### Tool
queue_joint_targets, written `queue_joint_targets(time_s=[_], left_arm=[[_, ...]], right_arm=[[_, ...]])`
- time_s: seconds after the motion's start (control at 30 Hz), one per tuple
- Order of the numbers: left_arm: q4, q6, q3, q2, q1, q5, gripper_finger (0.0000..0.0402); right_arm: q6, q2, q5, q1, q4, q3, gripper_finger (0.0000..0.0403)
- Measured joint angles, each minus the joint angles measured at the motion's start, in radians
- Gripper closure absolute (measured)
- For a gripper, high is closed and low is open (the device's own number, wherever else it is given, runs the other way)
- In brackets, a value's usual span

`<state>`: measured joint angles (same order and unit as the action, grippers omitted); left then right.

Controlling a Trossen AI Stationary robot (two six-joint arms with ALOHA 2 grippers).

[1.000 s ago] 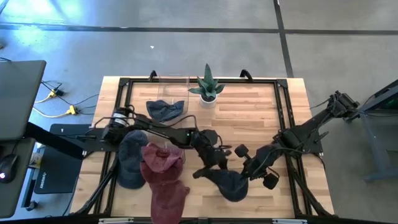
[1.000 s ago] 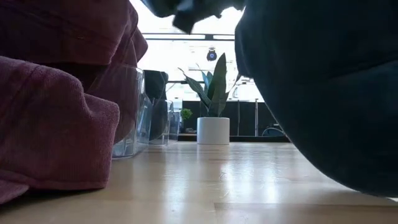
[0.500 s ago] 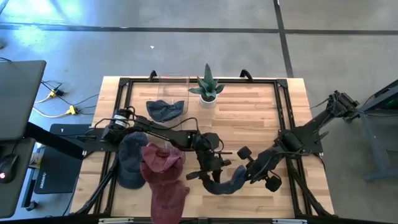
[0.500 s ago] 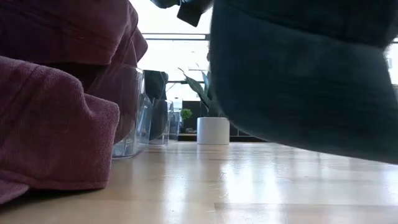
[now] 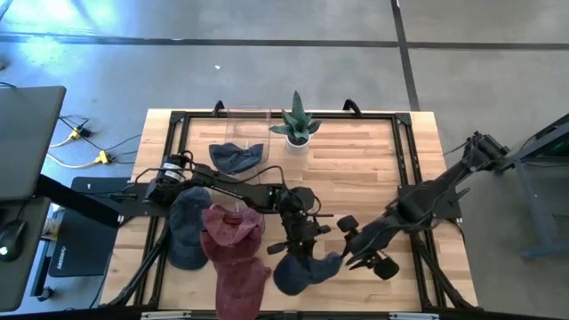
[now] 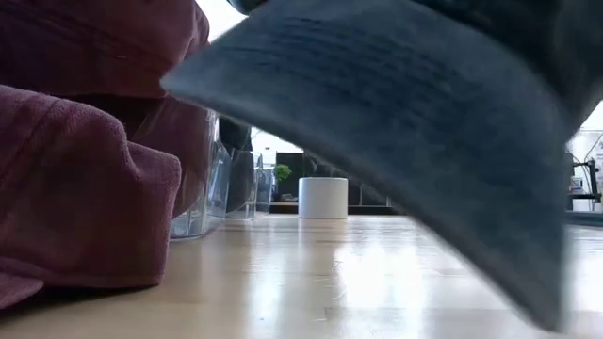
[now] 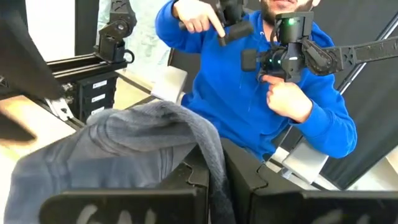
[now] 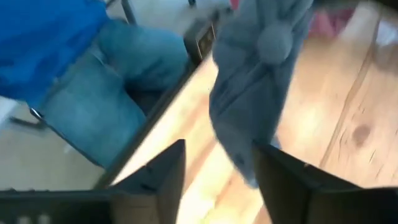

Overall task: Pick & Place hat
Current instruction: Put the right blue cap into the top transparent bin

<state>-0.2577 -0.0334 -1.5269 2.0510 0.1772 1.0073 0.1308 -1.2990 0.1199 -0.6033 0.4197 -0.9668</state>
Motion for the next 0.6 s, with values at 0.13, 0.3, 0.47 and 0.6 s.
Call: queue_joint_targets(time_s=[0.13,0.3,0.47,0.6], left_arm=[[0.009,0.001,0.000,0.000,0.000,-0.003,0.0379],[0.028,0.002,0.000,0.000,0.000,-0.004,0.0379],[0.031,0.002,0.000,-0.001,0.000,-0.004,0.0379],[0.031,0.005,0.000,-0.001,-0.001,-0.008,0.0379]], right_arm=[[0.004,-0.064,-0.063,-0.007,0.059,0.000,0.0184],[0.038,-0.102,-0.241,-0.043,0.097,0.004,0.0172],[0.110,-0.048,-0.305,-0.075,-0.077,0.178,0.0171],[0.153,0.000,-0.246,-0.080,-0.436,0.370,0.0171]])
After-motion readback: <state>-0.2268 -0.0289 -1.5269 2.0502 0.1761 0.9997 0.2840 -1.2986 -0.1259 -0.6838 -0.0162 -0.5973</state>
